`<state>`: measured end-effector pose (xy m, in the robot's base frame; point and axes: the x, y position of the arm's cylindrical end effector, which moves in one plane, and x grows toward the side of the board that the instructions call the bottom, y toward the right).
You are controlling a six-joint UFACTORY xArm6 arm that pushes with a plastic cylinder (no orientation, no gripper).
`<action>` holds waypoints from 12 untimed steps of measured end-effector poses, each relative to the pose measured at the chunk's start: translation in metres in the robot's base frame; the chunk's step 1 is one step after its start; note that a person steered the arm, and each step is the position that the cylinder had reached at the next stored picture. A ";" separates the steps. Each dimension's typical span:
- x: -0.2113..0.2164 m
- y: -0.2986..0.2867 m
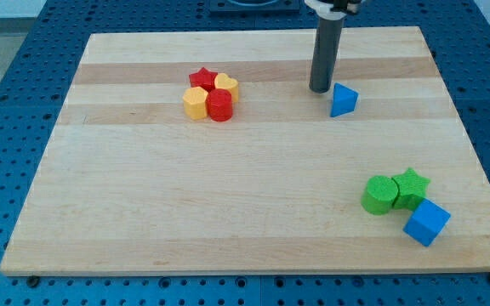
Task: Place blue triangle on left side green circle
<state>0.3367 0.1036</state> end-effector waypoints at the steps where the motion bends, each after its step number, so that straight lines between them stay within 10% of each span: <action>1: 0.008 0.015; 12: 0.093 0.063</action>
<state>0.4292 0.1662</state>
